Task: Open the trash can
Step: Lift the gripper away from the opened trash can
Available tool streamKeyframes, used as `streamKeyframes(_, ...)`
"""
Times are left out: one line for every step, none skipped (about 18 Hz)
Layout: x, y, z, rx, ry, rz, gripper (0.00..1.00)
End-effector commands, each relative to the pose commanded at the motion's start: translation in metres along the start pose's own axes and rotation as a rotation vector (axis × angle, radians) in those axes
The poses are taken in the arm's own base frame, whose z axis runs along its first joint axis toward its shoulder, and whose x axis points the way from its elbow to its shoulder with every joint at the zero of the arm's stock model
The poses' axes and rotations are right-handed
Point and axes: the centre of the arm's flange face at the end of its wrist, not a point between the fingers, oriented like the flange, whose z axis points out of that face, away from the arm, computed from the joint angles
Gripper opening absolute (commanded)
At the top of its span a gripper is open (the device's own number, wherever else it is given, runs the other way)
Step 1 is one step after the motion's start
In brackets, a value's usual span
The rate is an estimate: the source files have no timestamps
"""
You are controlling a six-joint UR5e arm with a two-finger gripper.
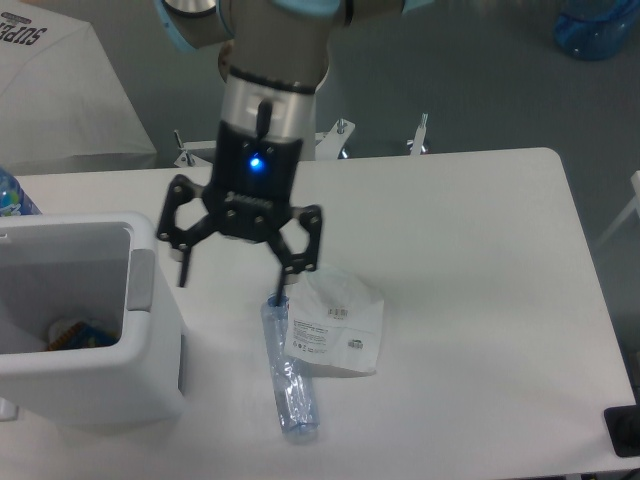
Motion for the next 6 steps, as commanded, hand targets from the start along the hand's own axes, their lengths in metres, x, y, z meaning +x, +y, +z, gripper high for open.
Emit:
streamKeyframes(-0.003,0.005,0.002,-0.034,-0.033,0.043,1.0)
streamKeyframes(-0.008,0.011,0.005,-0.094,-0.08,0.098,1.0)
streamKeyframes(-0.011,0.014,0.007,-0.126,-0.098,0.126,1.0)
streamKeyframes(-0.011,0.016,0.008,-0.145,-0.105,0.151,1.0)
streamKeyframes(-0.011,0.017,0.01,-0.149,-0.104,0.163,1.0)
streamKeyframes(-0.011,0.017,0.011,-0.152,-0.104,0.167,1.0)
